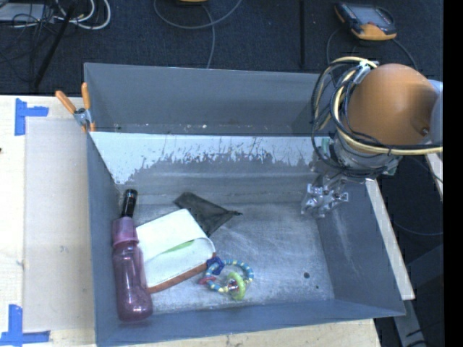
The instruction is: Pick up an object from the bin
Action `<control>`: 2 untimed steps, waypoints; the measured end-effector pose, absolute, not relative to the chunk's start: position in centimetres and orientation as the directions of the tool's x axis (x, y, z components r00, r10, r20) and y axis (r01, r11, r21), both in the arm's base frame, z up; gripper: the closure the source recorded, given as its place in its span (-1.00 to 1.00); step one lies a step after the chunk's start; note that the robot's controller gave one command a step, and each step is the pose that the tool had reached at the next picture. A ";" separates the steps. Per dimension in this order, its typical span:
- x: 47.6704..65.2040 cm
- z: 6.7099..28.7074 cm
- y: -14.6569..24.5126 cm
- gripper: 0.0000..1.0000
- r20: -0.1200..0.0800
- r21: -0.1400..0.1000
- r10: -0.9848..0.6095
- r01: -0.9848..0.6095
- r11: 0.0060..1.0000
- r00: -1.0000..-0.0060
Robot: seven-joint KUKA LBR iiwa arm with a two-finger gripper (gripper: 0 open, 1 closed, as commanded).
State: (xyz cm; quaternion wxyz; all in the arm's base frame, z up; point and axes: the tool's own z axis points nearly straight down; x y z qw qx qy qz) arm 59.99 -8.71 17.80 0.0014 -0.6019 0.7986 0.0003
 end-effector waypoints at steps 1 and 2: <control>60.4 17.1 -7.8 1.00 -0.001 0.001 -0.988 -0.988 0.157 -0.157; 58.8 17.5 -8.2 1.00 -0.003 0.003 -0.994 -0.994 -0.108 0.108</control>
Offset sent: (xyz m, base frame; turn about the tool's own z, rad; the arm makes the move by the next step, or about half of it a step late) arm -0.0290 -0.0118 0.0046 -0.5768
